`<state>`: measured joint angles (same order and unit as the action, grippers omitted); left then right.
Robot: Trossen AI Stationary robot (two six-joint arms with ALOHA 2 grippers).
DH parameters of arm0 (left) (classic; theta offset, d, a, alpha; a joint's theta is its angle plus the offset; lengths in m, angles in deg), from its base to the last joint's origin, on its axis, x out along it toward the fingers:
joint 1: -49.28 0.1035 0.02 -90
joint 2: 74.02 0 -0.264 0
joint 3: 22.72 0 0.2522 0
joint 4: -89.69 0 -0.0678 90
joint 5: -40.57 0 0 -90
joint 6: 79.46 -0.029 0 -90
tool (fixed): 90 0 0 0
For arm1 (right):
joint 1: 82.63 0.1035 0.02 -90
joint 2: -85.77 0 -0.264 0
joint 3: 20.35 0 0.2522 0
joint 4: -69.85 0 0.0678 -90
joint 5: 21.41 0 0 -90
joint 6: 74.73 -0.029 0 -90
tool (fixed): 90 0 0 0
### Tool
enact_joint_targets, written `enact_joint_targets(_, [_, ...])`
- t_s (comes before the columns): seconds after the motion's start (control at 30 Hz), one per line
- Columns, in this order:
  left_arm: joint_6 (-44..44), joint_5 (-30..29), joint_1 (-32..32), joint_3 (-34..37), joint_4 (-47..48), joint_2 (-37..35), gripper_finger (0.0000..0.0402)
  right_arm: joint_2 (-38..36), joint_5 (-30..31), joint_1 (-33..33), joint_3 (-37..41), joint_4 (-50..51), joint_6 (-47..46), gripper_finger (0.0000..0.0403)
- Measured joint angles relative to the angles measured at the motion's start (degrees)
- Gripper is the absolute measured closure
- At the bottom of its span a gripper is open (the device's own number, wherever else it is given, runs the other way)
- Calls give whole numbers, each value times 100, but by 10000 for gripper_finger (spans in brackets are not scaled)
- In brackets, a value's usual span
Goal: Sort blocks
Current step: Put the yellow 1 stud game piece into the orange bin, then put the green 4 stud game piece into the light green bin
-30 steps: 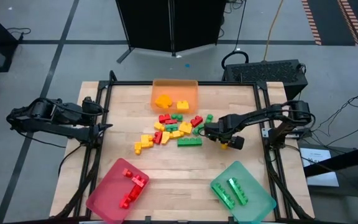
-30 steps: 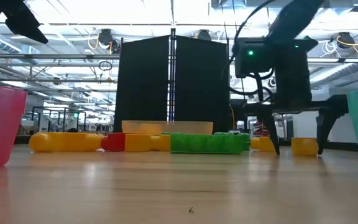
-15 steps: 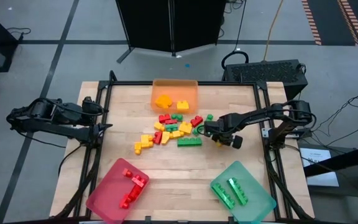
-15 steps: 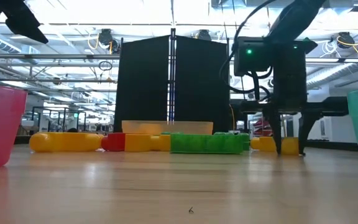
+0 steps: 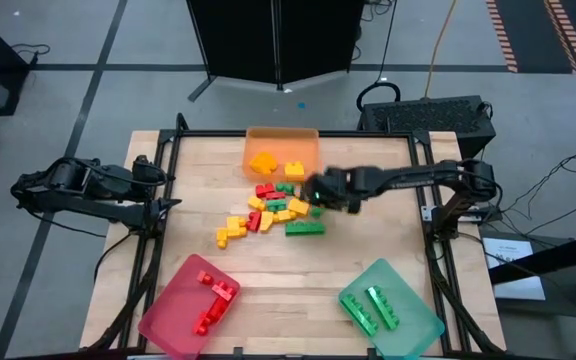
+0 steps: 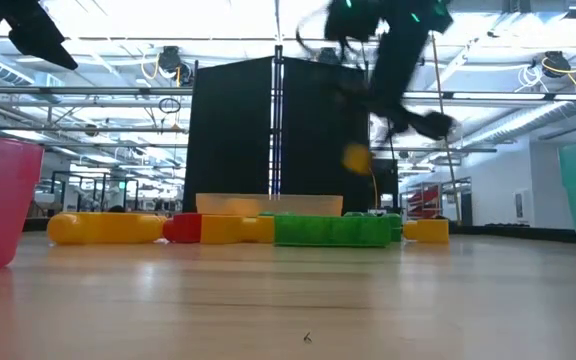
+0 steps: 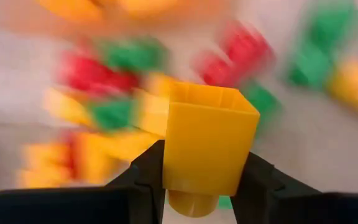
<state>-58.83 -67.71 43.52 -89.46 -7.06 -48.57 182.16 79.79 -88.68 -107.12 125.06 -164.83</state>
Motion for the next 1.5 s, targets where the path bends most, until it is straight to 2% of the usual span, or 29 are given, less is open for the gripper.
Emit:
enact_joint_targets(0.1, [4,0,0,0,-1,0,56,50,361,-373,-599,-20,665,288])
enact_joint_targets(0.23, [97,-4,1,0,-6,1,56,420,357,-1060,-1165,-334,1480,288])
enact_joint_targets(0.47, [146,-95,2,0,-4,1,56,1746,-370,-2043,-2454,-400,2553,288])
enact_joint_targets(0.7, [147,-177,2,0,1,0,56,3186,-907,-2316,-4255,485,3581,288])
enact_joint_targets(0.77, [149,-177,0,0,7,0,56,3492,-958,-2321,-4733,893,3793,284])
enact_joint_targets(0.93, [144,-177,1,0,7,0,56,3958,-1008,-2321,-5592,1793,4163,164])
enact_joint_targets(1.03, [139,-177,1,0,15,0,56,3976,-999,-2319,-5807,2023,4460,120])
enact_joint_targets(1.2, [118,-177,0,0,48,0,56,3541,-1079,-2068,-6201,2502,5415,120])
enact_joint_targets(1.37, [45,-177,2,0,55,-4,56,2865,-919,-1113,-6154,3192,7210,139])
enact_joint_targets(1.5, [0,-175,2,0,53,-4,56,2932,-536,-282,-6131,3628,8481,144])
